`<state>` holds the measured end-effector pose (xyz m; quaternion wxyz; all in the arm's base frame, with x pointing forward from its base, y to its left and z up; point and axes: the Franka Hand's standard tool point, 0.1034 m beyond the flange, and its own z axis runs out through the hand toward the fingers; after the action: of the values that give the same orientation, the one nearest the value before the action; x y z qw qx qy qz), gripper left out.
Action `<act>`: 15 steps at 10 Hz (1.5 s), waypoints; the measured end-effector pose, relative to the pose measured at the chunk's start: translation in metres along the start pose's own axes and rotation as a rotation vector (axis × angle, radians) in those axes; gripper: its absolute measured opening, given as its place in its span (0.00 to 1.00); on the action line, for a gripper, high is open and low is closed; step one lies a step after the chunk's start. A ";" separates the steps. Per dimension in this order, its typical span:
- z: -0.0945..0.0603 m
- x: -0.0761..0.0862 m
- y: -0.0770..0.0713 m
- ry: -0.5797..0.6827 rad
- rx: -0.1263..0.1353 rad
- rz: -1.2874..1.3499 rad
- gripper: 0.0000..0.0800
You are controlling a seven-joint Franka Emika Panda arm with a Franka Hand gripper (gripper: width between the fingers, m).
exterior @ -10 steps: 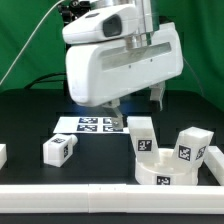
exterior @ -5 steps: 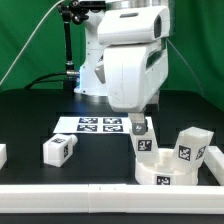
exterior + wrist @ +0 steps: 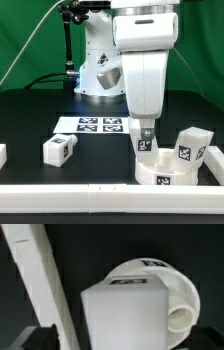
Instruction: Assemble stool
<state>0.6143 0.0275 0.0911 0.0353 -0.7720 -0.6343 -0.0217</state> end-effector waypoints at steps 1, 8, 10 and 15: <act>0.001 0.000 0.000 0.000 0.000 0.002 0.81; 0.000 0.001 0.000 0.001 -0.001 0.031 0.43; 0.000 0.000 0.000 0.002 -0.001 0.069 0.43; 0.001 0.002 0.001 0.016 -0.027 0.582 0.43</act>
Offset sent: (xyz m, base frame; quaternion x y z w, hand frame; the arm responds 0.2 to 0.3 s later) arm 0.0013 0.0081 0.0008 0.0061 -0.0024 0.0025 1.0000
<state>0.6160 0.0293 0.0905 0.0346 -0.9216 -0.3857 -0.0253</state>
